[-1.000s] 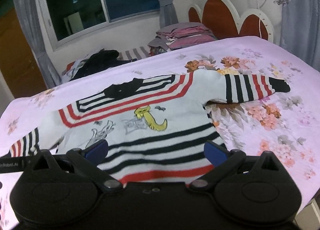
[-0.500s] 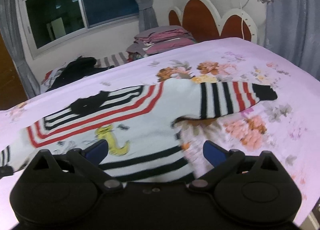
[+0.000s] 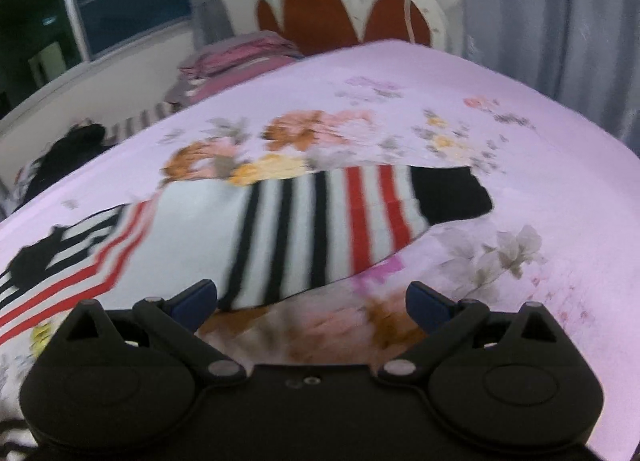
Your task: Fold small clothes
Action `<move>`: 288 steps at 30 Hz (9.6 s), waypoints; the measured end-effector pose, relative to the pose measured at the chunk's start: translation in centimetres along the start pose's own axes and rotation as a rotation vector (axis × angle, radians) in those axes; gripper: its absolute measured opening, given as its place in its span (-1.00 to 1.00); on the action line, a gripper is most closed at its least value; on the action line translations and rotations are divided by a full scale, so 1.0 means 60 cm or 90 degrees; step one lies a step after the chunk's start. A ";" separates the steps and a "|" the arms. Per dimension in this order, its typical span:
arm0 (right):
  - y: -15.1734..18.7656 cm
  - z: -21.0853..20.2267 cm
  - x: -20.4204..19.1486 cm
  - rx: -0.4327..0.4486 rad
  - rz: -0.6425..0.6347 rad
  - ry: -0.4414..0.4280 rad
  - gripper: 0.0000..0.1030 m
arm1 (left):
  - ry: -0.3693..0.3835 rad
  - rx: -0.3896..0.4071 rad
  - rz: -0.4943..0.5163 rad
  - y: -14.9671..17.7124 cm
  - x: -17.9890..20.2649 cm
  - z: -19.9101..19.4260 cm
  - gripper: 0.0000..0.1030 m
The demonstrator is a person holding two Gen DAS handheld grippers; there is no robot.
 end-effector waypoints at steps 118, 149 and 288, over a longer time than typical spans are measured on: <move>0.053 0.008 -0.202 -0.035 -0.153 -0.207 -0.25 | 0.138 0.085 -0.130 -0.085 -0.081 0.116 -0.99; -0.066 0.194 -0.327 -0.005 -0.113 -0.171 -0.63 | 0.145 0.011 -0.104 -0.077 -0.006 0.200 -0.99; 0.067 0.064 -0.420 -0.113 -0.171 -0.258 -0.79 | 0.106 0.076 -0.102 -0.129 -0.199 0.159 0.01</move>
Point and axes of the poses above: each gripper's, at about its wrist camera, not at the fingertips, and z roughly the way its jaws point, x to its right, y to its underside, the point moved 4 cm from there along z, roughly the way its jaws point, and after that the axes turned 6 degrees about y, right-handed, at the moved point
